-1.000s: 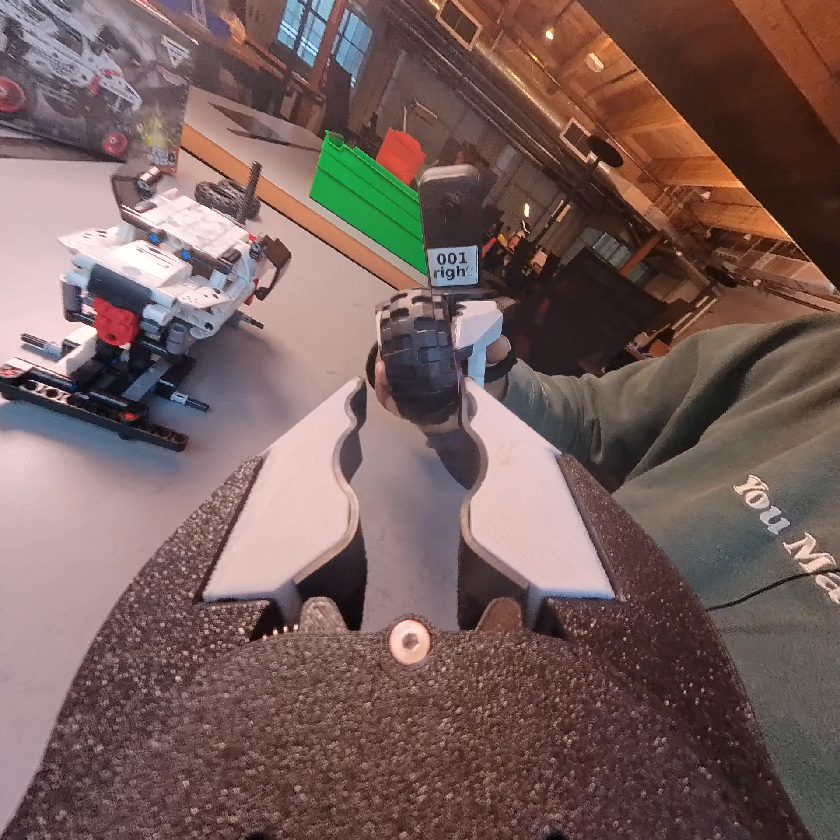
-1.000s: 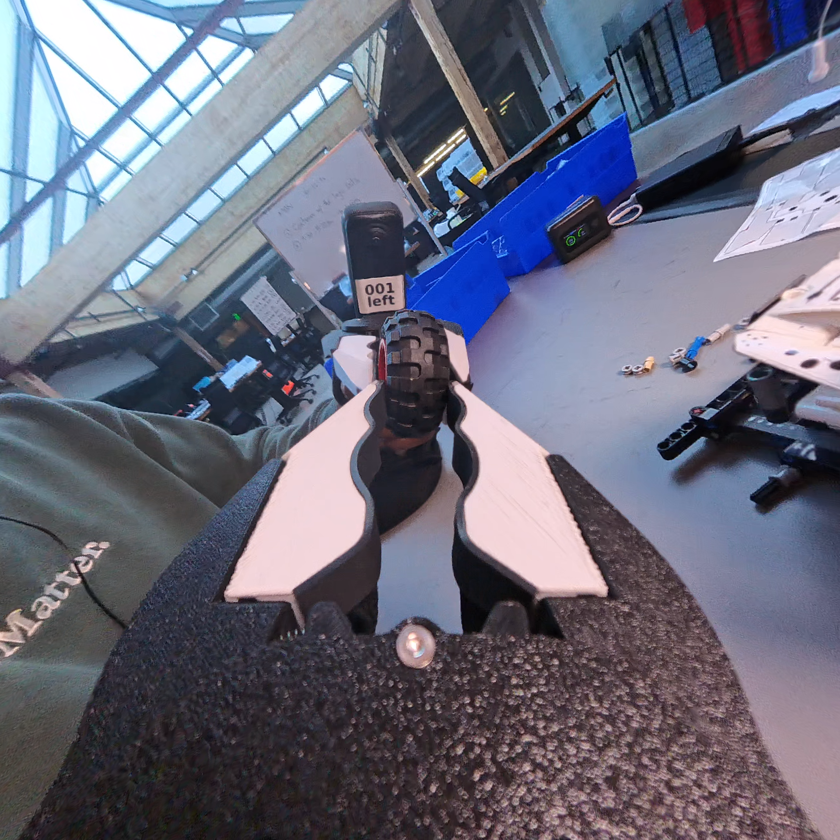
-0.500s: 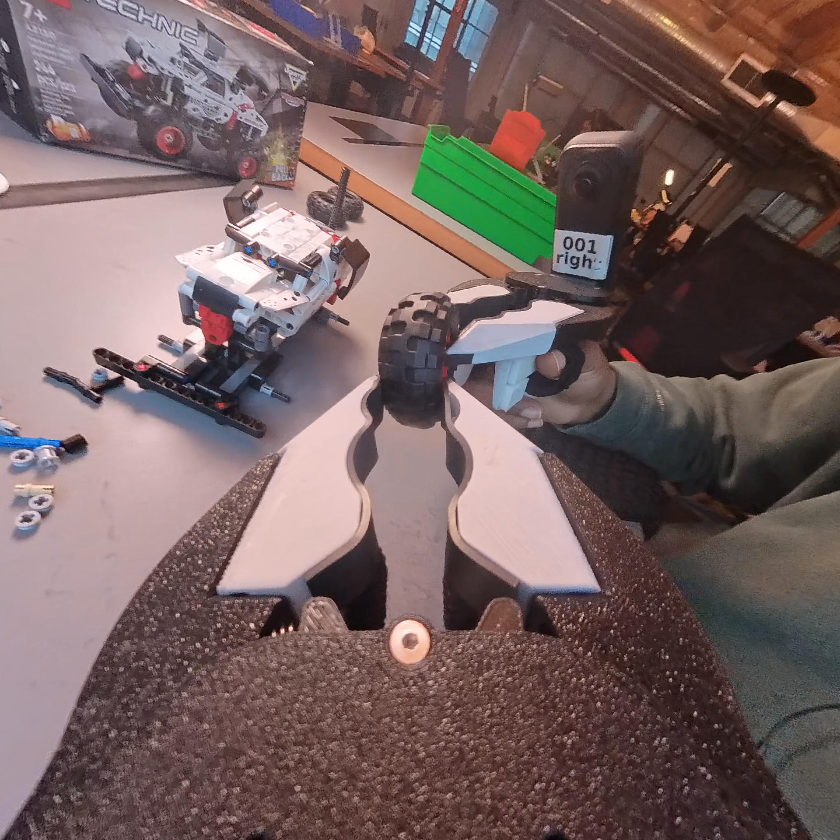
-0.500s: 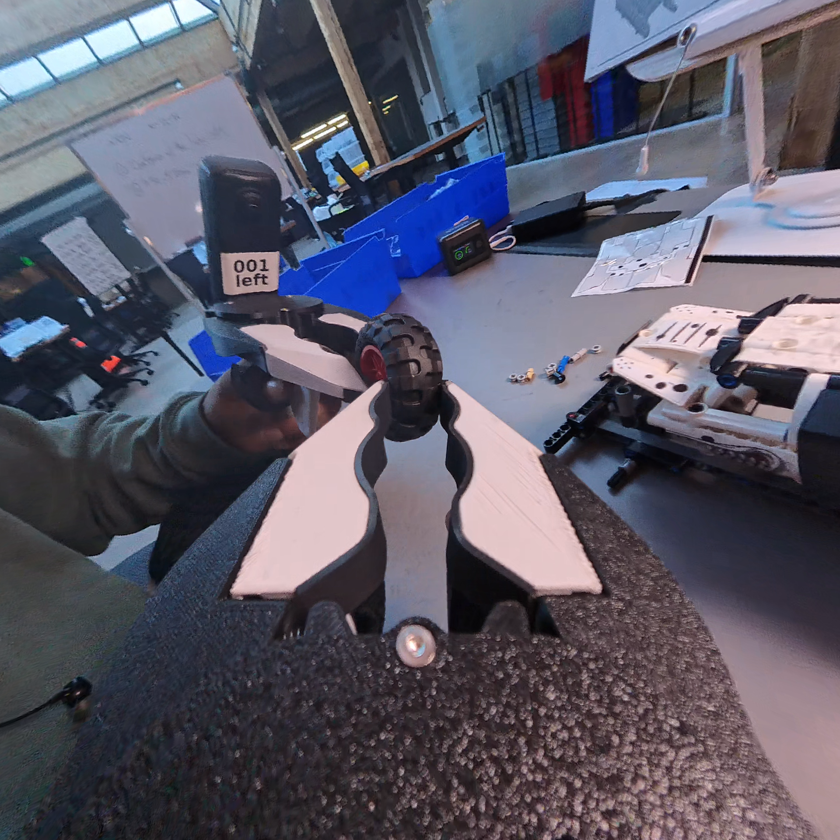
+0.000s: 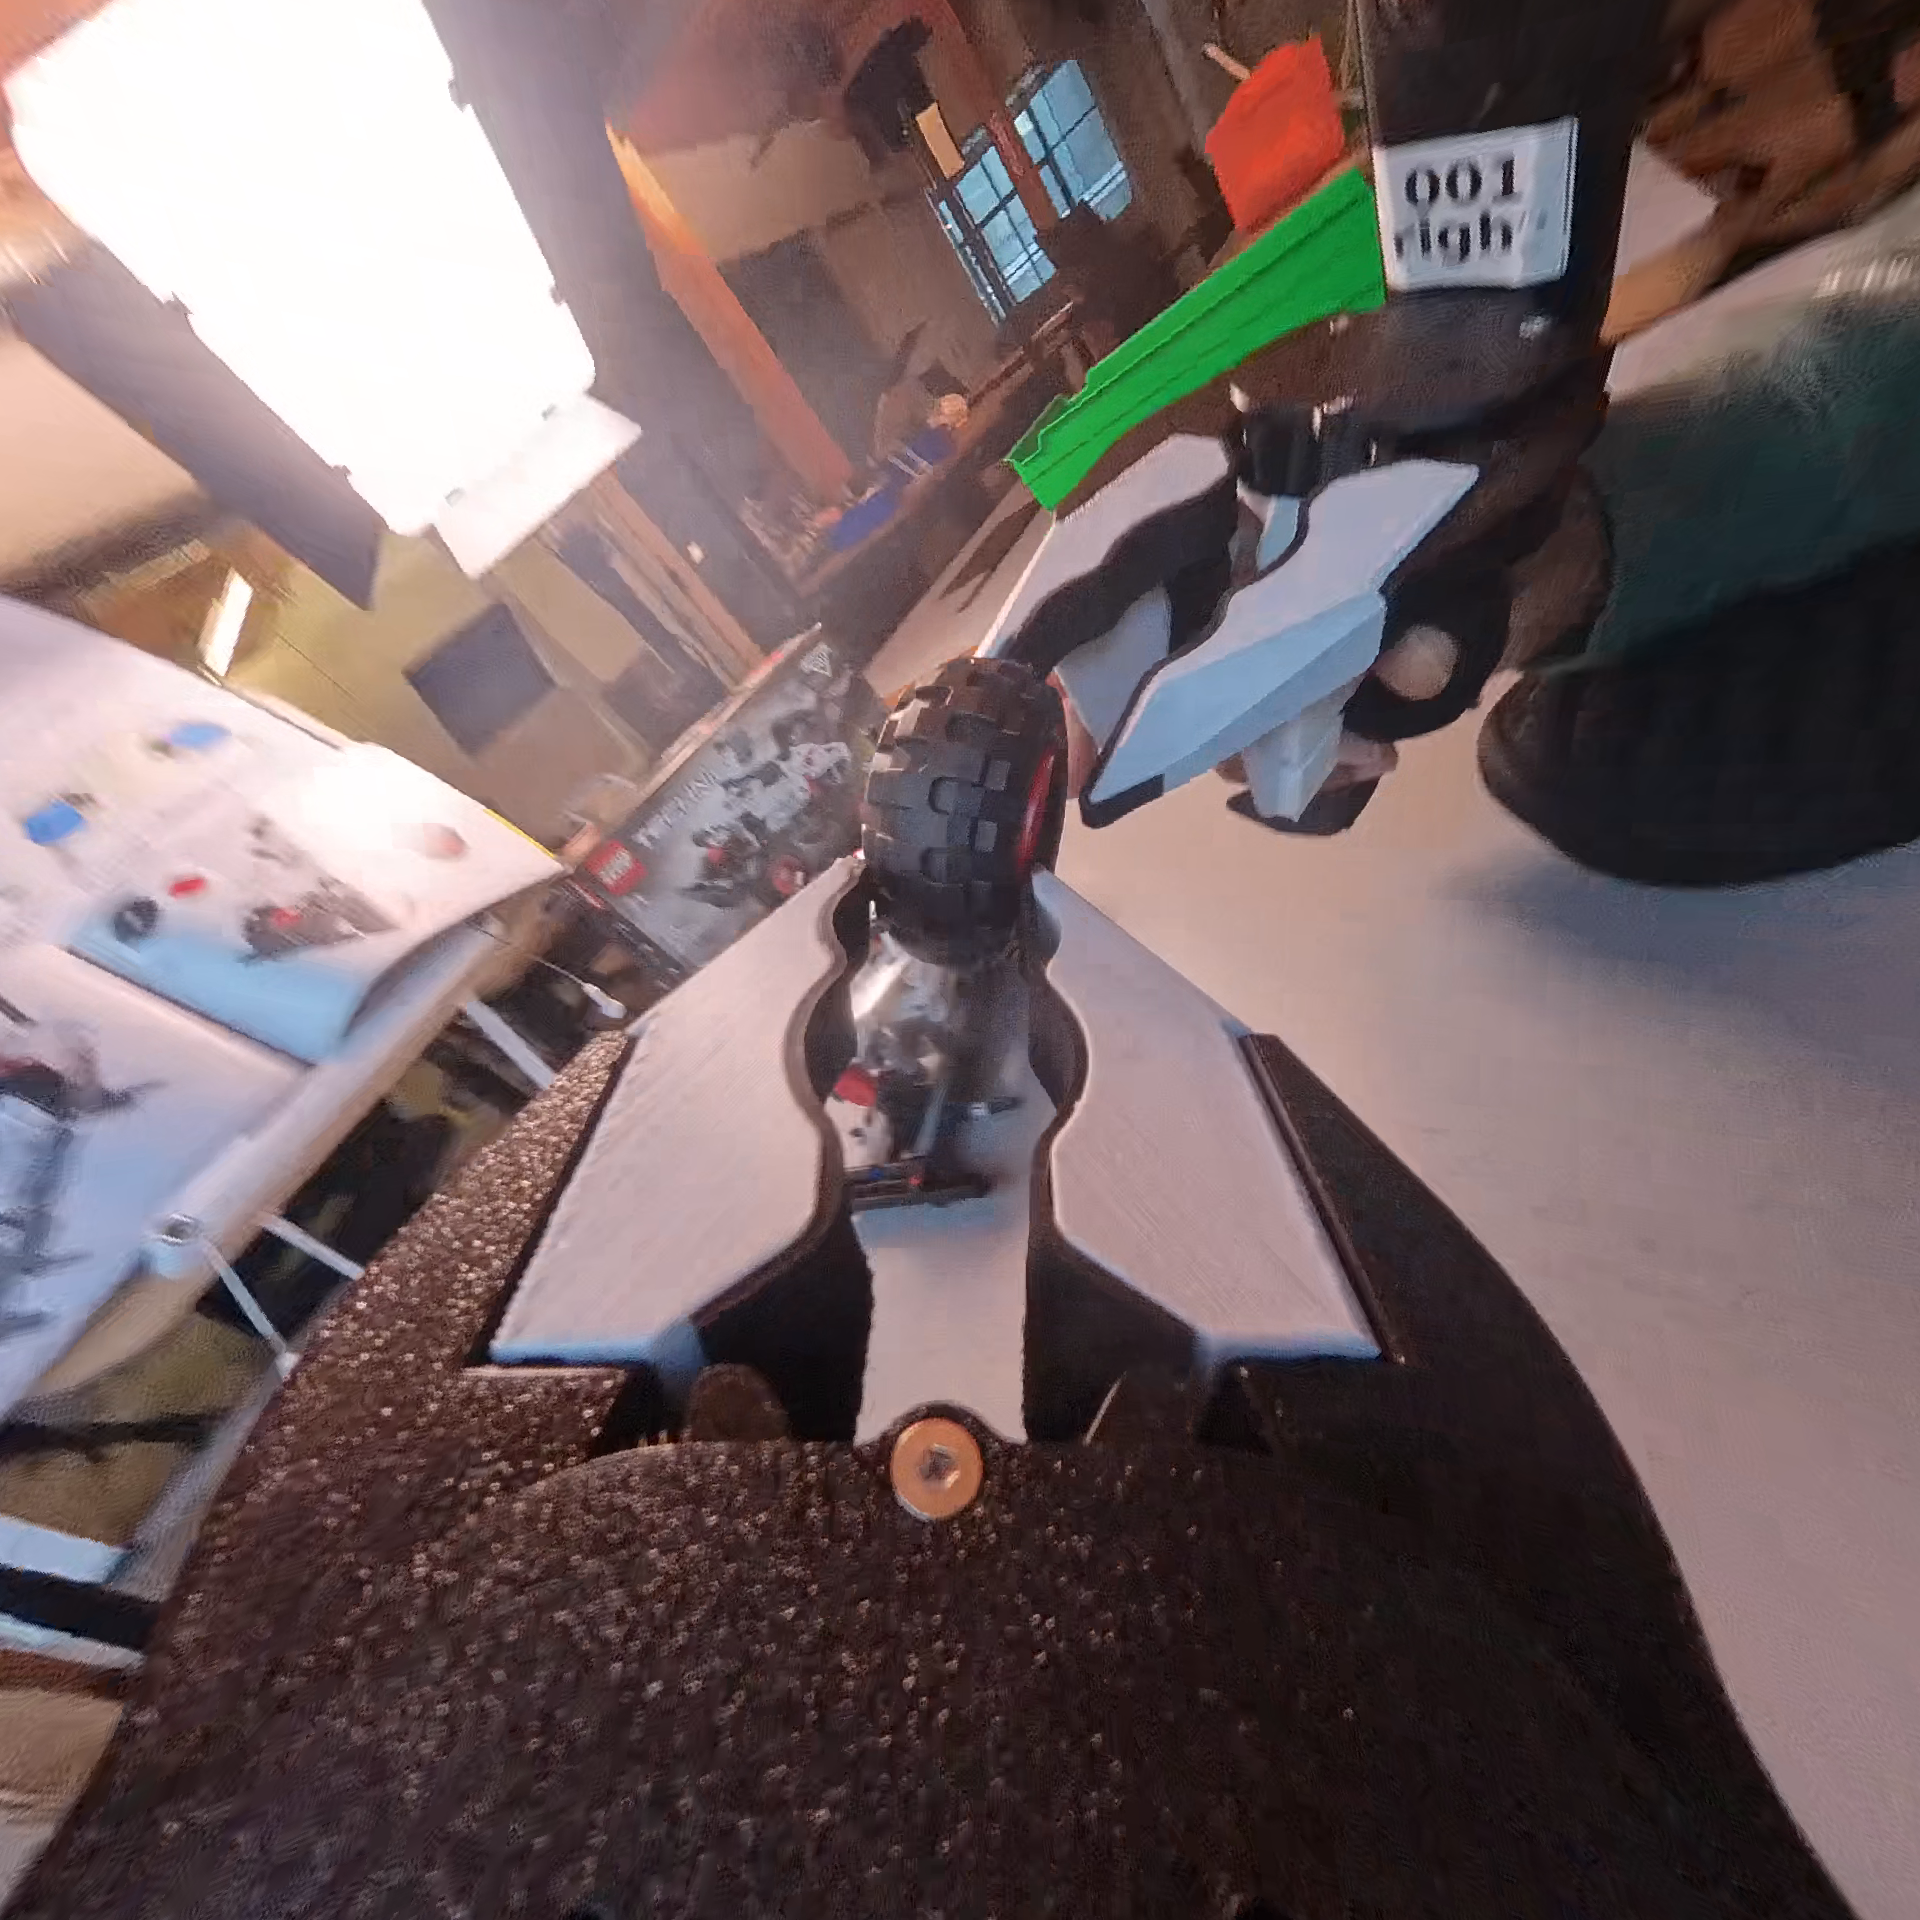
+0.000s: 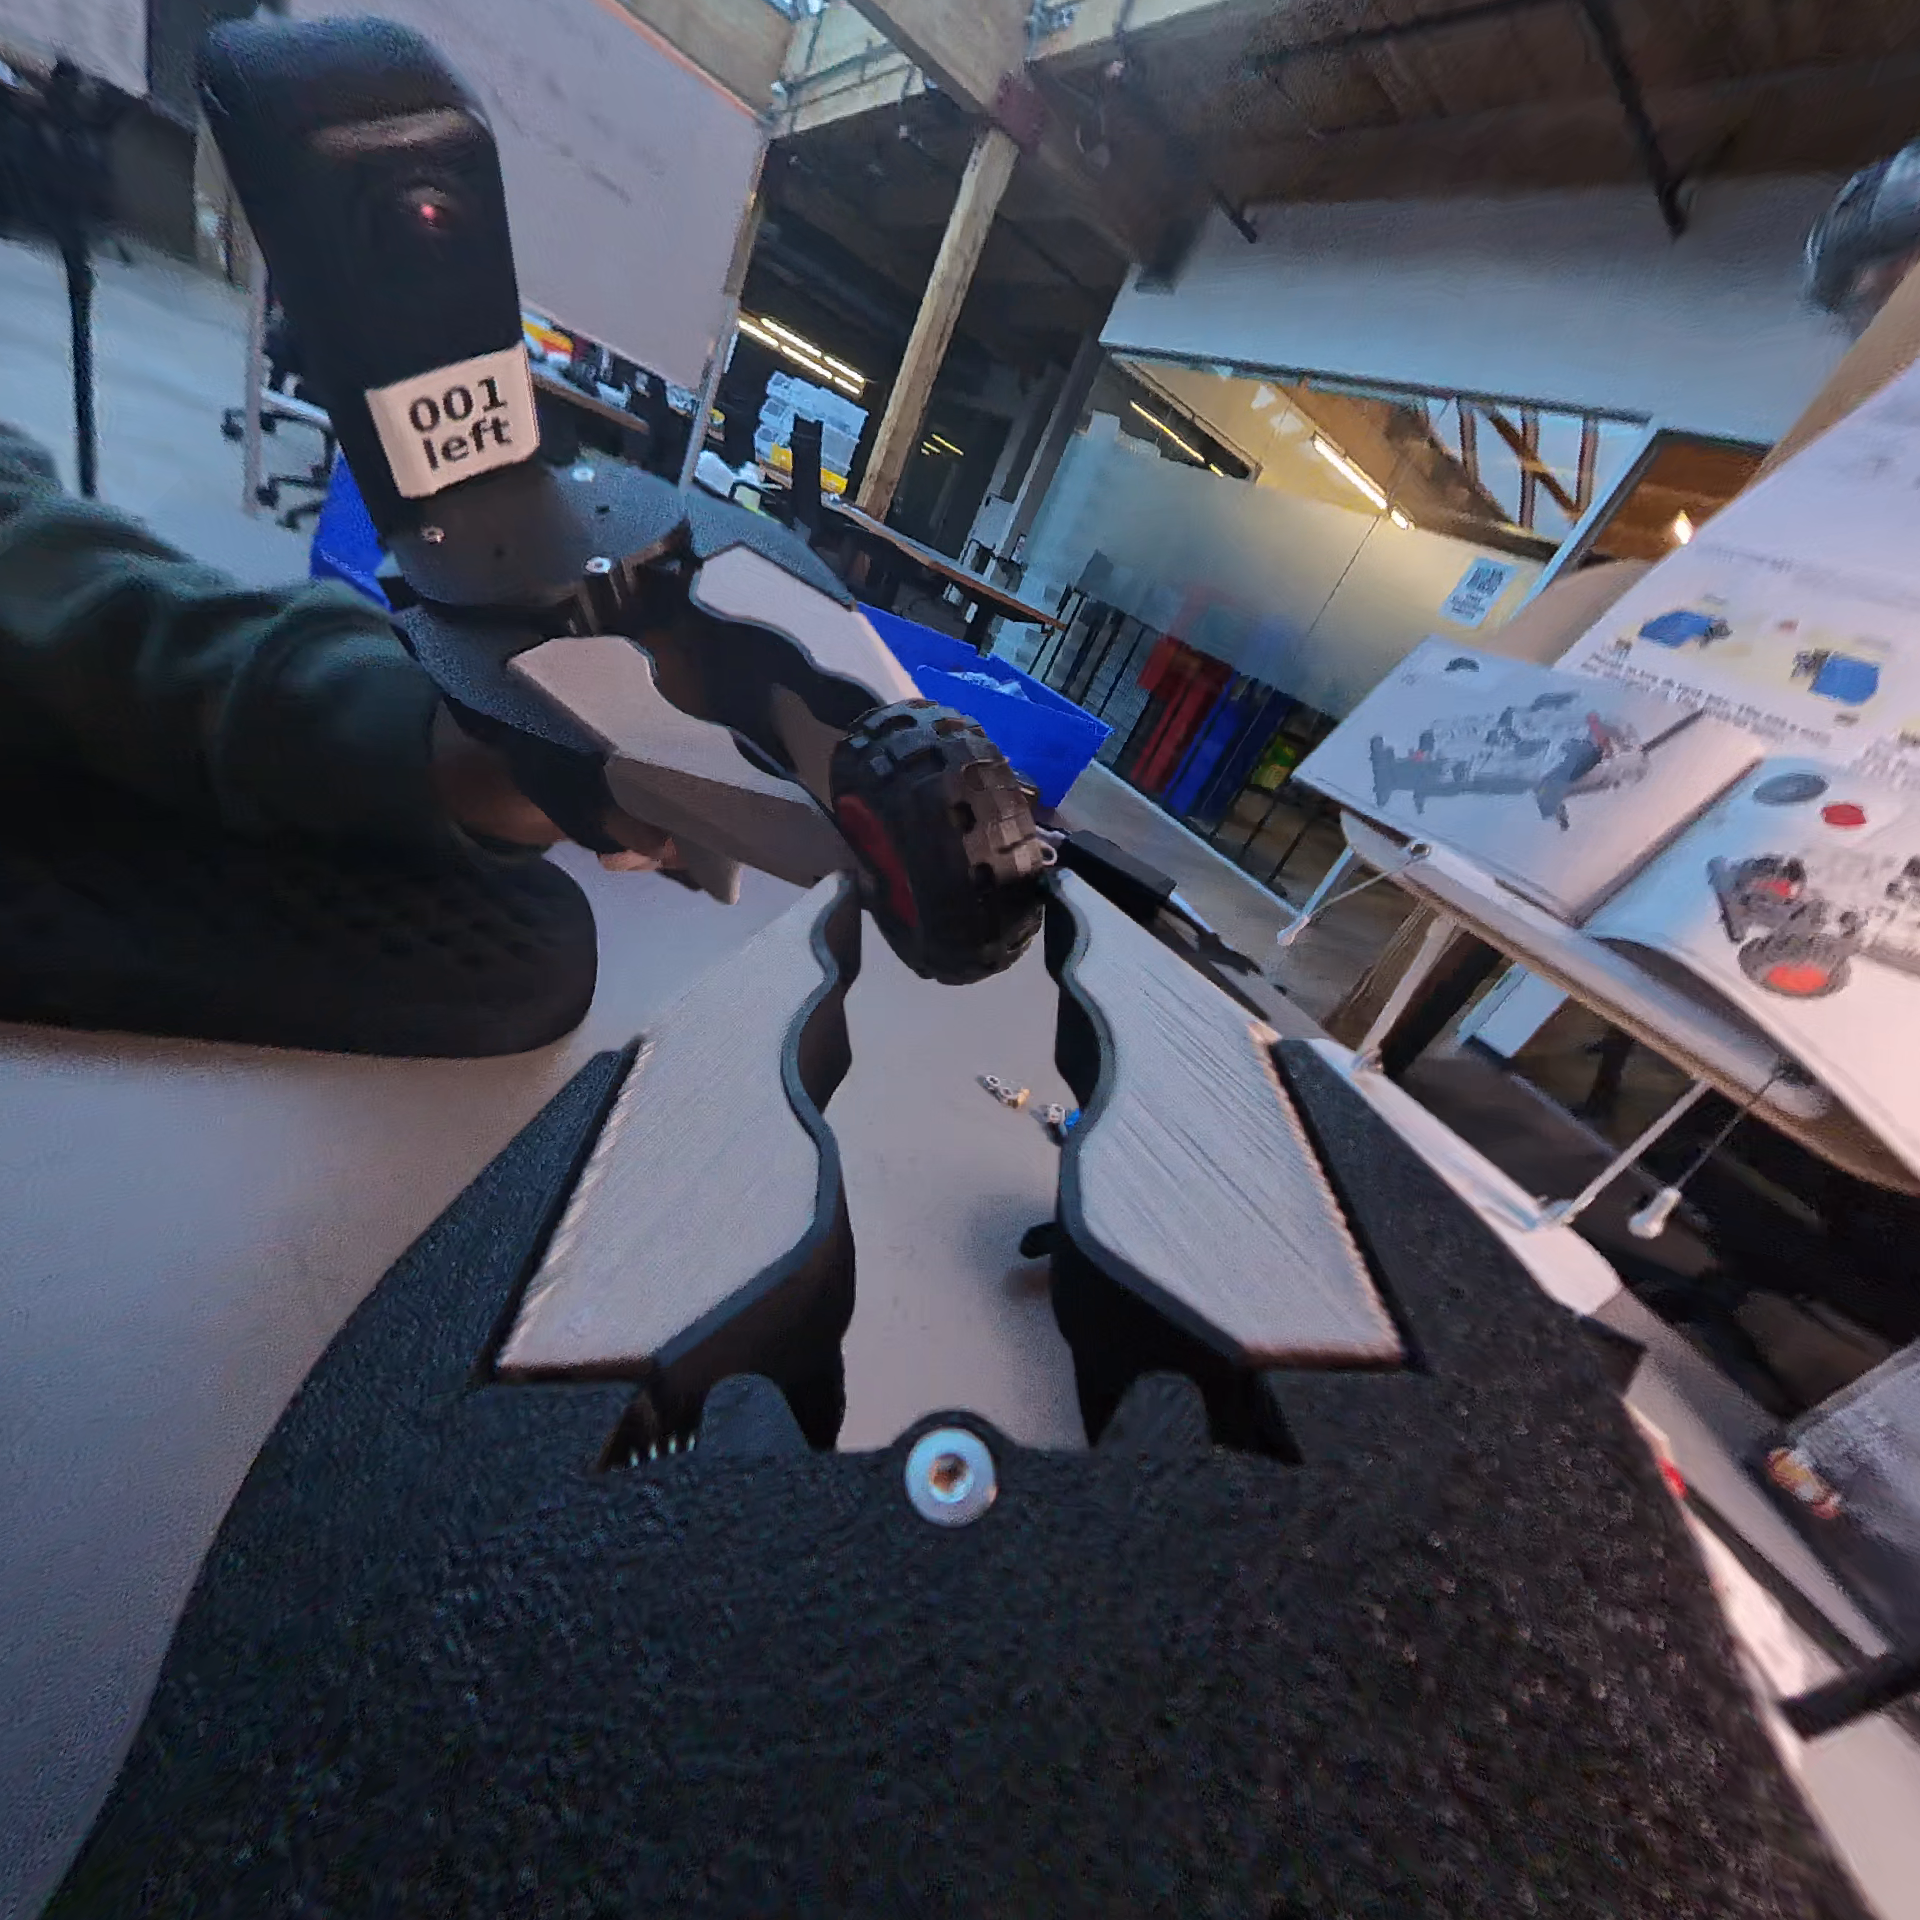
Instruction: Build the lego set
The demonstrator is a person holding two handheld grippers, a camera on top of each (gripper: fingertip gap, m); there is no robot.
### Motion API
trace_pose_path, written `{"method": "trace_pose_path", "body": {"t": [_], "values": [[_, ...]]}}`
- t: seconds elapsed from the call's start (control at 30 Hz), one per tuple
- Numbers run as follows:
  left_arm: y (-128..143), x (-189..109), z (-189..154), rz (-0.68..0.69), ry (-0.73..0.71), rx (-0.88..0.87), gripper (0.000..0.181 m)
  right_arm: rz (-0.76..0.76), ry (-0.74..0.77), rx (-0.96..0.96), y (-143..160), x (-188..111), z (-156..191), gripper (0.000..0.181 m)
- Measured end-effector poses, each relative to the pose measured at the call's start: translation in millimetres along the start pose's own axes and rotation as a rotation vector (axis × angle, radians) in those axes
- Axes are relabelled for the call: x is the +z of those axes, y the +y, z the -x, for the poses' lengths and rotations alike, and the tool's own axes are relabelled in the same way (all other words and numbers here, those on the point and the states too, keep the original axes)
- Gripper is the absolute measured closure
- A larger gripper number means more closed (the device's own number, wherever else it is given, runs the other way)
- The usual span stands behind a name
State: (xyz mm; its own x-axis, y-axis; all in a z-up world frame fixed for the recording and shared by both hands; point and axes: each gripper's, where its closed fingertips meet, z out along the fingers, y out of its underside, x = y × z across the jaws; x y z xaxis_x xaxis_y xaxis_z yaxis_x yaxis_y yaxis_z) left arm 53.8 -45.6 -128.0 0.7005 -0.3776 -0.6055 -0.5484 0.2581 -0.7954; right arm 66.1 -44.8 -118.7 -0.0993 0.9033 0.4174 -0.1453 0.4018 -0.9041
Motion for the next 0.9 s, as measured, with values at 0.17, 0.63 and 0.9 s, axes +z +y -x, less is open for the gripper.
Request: {"method": "trace_pose_path", "body": {"t": [0.17,0.63,0.9], "values": [[7,1,-18,0.070,-0.022,0.315,0.156,0.031,-0.025,-0.243,-2,-2,19,0.142],[14,2,-19,0.133,-0.088,0.532,0.156,0.108,-0.003,-0.477,16,-3,22,0.149],[22,3,-17,0.193,-0.046,0.440,0.157,0.174,-0.004,-0.423,26,-1,19,0.154]]}}
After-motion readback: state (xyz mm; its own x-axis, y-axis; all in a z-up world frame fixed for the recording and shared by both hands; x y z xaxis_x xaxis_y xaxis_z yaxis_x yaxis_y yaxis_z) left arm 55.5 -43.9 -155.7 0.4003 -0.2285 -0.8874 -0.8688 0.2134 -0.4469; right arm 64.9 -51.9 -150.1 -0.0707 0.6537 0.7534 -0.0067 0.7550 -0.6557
